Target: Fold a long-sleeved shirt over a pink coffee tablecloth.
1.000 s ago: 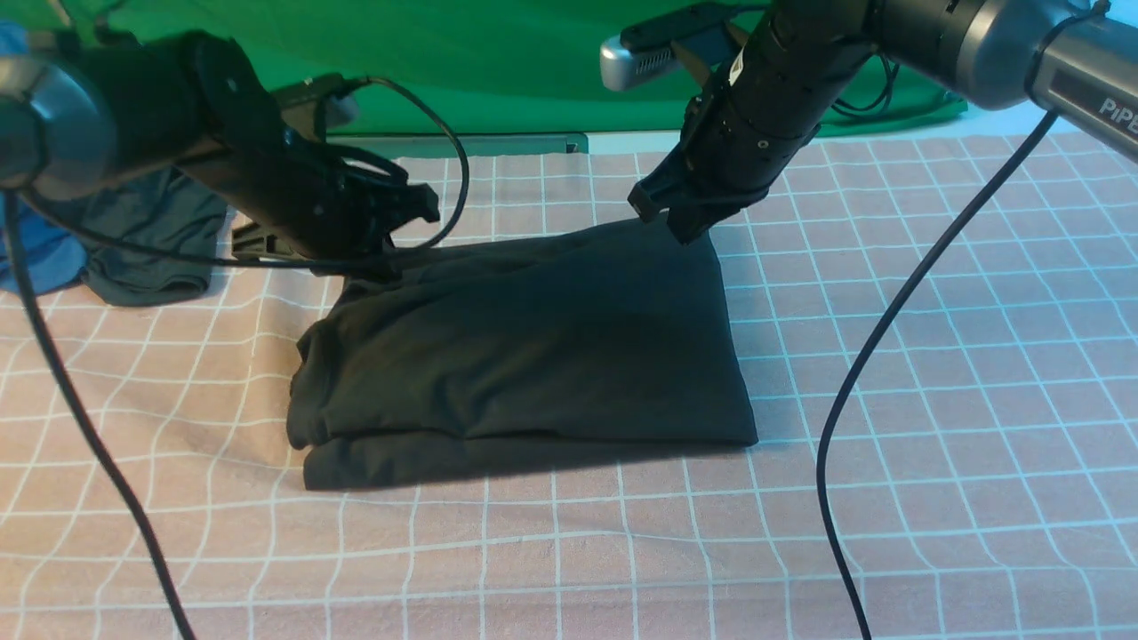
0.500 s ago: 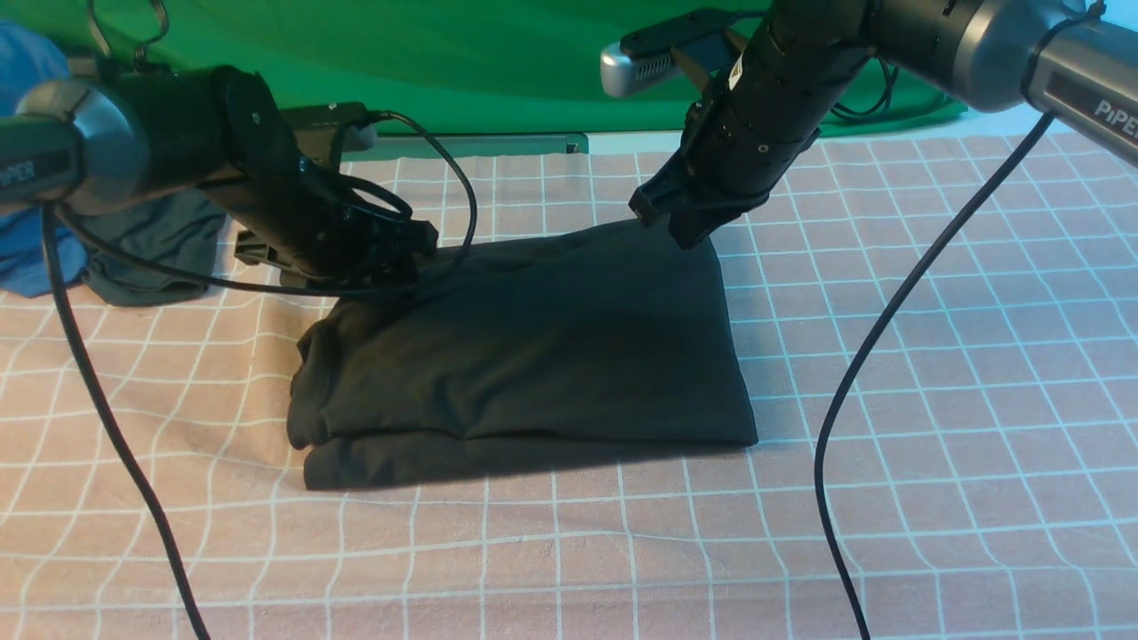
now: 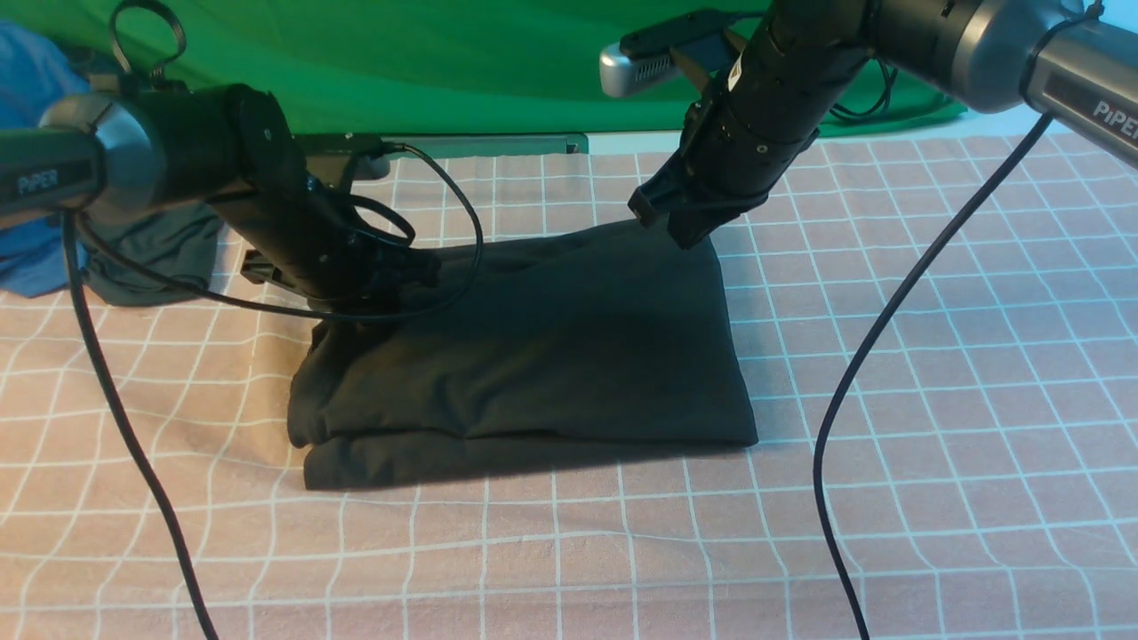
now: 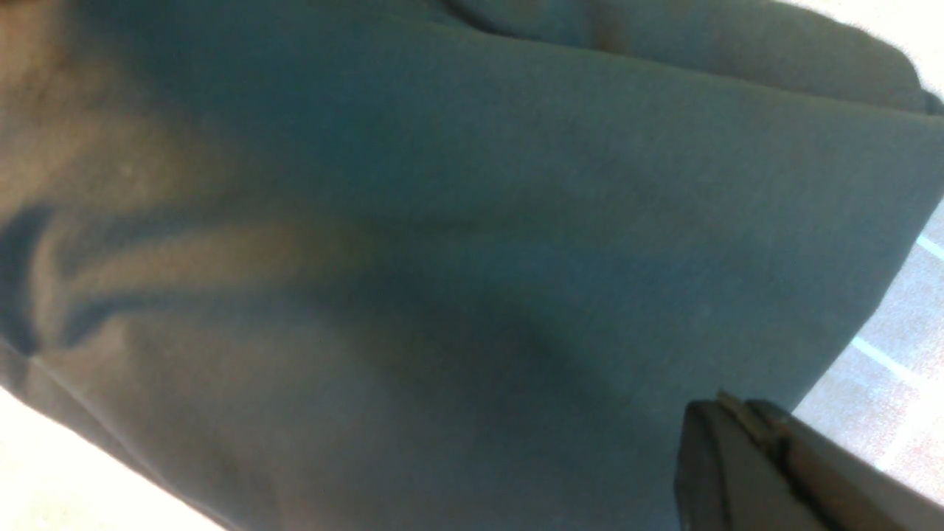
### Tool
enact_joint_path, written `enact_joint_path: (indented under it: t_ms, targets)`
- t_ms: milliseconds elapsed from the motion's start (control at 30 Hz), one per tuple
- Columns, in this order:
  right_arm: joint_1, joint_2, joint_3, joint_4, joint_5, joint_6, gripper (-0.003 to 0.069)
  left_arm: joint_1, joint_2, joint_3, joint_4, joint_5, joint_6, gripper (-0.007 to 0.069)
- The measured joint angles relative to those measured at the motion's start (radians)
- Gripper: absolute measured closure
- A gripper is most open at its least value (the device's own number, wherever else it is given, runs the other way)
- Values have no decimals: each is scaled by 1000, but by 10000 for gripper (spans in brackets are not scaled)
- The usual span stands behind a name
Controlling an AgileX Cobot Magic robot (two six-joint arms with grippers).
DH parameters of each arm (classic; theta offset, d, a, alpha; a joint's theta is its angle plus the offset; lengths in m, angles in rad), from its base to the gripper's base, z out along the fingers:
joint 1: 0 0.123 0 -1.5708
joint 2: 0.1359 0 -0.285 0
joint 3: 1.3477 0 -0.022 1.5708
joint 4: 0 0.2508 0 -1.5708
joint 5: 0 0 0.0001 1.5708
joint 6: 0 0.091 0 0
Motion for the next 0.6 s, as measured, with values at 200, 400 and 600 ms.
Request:
enact_joint_path:
  t_ms: [200,400,600]
  targets:
    - [0,0,0,0,-12,-1,622,0,-63,-8,0,10,2,602]
    - [0,0,0,-1,-28,-1,622,0,-114,-10,3,-45,-16,602]
    - [0,0,0,-1,-38,-1,622,-1,-91,-10,87,-95,-126,602]
